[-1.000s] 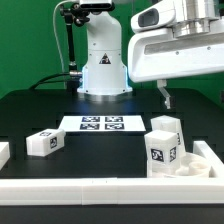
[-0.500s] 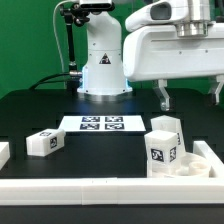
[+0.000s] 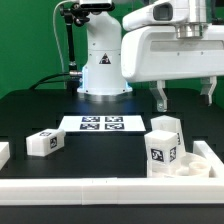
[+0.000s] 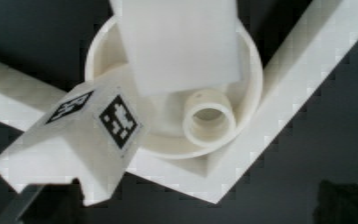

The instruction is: Assemble stool

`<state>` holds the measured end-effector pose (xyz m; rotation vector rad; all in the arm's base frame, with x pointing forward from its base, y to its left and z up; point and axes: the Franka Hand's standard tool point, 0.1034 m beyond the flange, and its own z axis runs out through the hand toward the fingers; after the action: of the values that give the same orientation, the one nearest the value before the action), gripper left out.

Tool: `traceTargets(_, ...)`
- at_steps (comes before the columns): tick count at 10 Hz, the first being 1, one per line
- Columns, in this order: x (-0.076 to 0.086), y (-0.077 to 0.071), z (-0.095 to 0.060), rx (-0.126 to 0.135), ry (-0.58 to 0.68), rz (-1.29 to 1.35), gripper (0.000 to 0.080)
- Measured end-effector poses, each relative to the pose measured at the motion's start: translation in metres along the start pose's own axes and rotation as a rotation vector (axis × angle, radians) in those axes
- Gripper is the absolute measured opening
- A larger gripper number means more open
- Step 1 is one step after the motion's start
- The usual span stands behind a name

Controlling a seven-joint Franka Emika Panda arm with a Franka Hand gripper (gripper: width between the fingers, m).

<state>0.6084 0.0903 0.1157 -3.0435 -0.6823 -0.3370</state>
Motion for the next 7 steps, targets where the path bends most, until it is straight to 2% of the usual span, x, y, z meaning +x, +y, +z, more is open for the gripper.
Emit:
traceTargets(1,-0.003,-0.001,0.001,0.009,-0.022,0.004,0.0649)
traceTargets(2,-0.010,-0.007,0.002,0.042,-0.121,-0.004,0.0649)
traceTargets(3,-0.006,-0.007,0.002,0.054,-0.183,-0.017,0.0649)
traceTargets(5,-0.012,-0.012,0.005,0.084,-0.312,-0.008,0.0649)
traceTargets(7,-0.010,-0.012,0.006,0.079,-0.328,0.033,0.0649)
